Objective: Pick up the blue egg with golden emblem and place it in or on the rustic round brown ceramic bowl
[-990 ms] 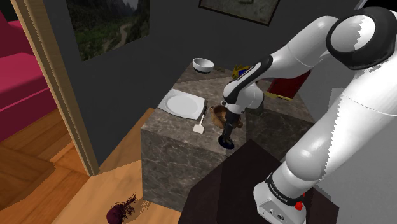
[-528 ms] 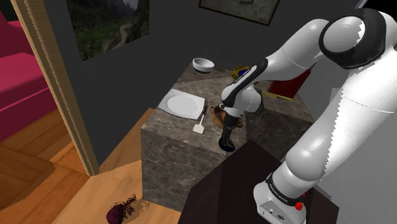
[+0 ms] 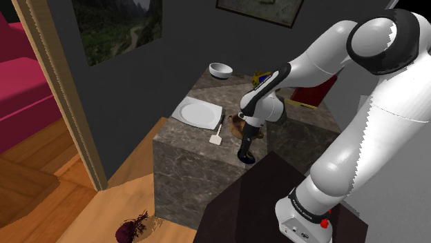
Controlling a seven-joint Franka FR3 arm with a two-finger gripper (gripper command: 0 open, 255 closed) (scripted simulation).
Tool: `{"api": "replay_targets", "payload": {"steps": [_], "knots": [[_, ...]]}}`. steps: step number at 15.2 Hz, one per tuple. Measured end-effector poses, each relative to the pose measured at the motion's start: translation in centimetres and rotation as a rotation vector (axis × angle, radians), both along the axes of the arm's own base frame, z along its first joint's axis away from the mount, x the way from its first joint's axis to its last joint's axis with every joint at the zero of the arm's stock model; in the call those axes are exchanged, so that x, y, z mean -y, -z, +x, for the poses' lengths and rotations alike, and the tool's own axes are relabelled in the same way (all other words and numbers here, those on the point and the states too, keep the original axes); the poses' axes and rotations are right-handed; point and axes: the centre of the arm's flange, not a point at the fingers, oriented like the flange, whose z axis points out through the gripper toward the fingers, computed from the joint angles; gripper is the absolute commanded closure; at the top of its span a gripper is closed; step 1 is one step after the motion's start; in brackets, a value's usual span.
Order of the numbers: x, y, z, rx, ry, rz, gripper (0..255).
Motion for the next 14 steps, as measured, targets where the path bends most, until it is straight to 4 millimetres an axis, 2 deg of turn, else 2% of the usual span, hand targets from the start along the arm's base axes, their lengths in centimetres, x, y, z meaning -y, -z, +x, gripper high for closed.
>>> {"api": "replay_targets", "payload": {"steps": [6,14], "knots": [[0.0,-0.2,0.0,0.000,0.001,0.000,255],[0.0,-4.2,0.0,-0.001,0.001,0.000,255]]}}
